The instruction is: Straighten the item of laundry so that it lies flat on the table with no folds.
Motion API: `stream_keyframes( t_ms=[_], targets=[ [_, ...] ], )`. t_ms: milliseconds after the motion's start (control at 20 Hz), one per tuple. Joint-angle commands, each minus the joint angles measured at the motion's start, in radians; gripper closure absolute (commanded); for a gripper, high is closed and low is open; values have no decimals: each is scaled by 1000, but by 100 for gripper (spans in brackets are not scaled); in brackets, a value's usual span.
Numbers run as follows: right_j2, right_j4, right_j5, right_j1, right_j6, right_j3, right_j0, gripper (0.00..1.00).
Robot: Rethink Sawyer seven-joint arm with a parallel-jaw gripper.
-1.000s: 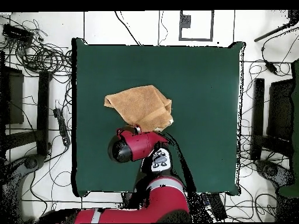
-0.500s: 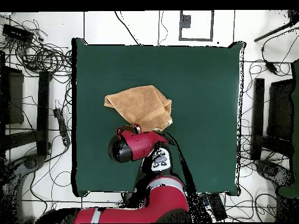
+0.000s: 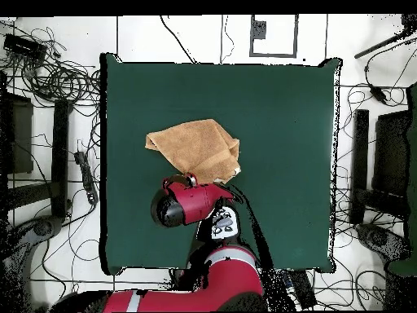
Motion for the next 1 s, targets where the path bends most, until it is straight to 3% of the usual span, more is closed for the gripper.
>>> stream_keyframes(
  t_ms=[50,1000],
  targets=[
    [86,-2,-8,145,102,-56,-27,100],
    [61,49,-18,112,179,15,33,100]
  ],
)
